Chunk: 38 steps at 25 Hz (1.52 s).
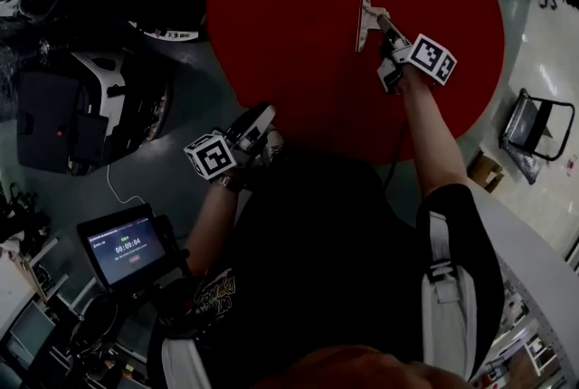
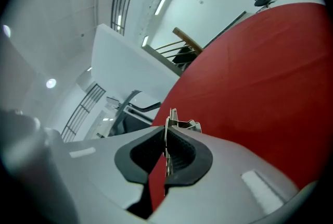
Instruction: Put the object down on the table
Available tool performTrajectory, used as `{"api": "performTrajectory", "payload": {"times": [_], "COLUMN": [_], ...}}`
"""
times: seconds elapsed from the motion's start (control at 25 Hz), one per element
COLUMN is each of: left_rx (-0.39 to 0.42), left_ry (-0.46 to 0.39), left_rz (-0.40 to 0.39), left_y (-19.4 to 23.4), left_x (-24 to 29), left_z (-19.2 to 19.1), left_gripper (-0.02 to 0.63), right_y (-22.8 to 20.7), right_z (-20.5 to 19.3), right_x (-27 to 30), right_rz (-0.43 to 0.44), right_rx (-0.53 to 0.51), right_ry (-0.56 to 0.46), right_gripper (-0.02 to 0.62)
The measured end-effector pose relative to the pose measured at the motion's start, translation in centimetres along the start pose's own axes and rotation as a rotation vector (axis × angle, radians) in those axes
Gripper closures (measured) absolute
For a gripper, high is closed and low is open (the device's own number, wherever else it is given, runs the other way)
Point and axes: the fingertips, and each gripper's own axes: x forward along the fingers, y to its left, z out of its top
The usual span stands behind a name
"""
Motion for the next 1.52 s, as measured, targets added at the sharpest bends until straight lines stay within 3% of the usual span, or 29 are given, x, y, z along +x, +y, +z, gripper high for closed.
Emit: {"api": "performTrajectory", "payload": {"times": [0.2,0.28,0.6,0.84,0.96,1.08,1.16,1.24,1.36,1.52], "left_rx": [0.003,0.025,0.091,0.075,0.119,0.088,0.061,0.090,0.124,0.180], "left_ry": [0.060,0.077,0.127,0.166,0.185,0.174,0.154,0.149,0.179,0.223], "left_rz": [-0.194,-0.284,-0.559,-0.689,-0.701,-0.695,-0.683,-0.687,-0.797,-0.943], "left_y": [-3.9,-6.2,-14.9,-17.9,-18.8,-19.7,-20.3,-21.1,-23.9,-27.6], "left_x": [2.6,3.0,1.0,-1.9,-3.4,-4.6,-5.2,-5.9,-7.6,-9.9], "left_z": [1.0,1.8,2.8,1.5,0.1,-2.2,-3.5,-3.9,-4.7,-5.5], "left_gripper": [0.439,0.434,0.431,0.446,0.447,0.446,0.446,0.446,0.445,0.445], "right_y": [14.2,19.3,29.4,32.5,32.9,32.9,32.3,31.0,29.2,30.5], "right_z": [-5.2,-7.9,-15.4,-18.4,-19.5,-20.4,-20.9,-21.1,-21.4,-21.0], "right_x": [-5.4,-7.5,-13.1,-15.9,-17.7,-21.4,-24.8,-27.0,-29.2,-30.6], "right_rz": [0.293,0.374,0.404,0.383,0.342,0.323,0.310,0.282,0.267,0.344], "right_rx": [-0.001,-0.029,-0.238,-0.319,-0.344,-0.339,-0.324,-0.288,-0.221,-0.227], "right_ry": [0.053,0.066,0.049,-0.041,-0.107,-0.189,-0.248,-0.290,-0.326,-0.364], "right_gripper": [0.580,0.580,0.579,0.578,0.573,0.565,0.522,0.521,0.517,0.499]}}
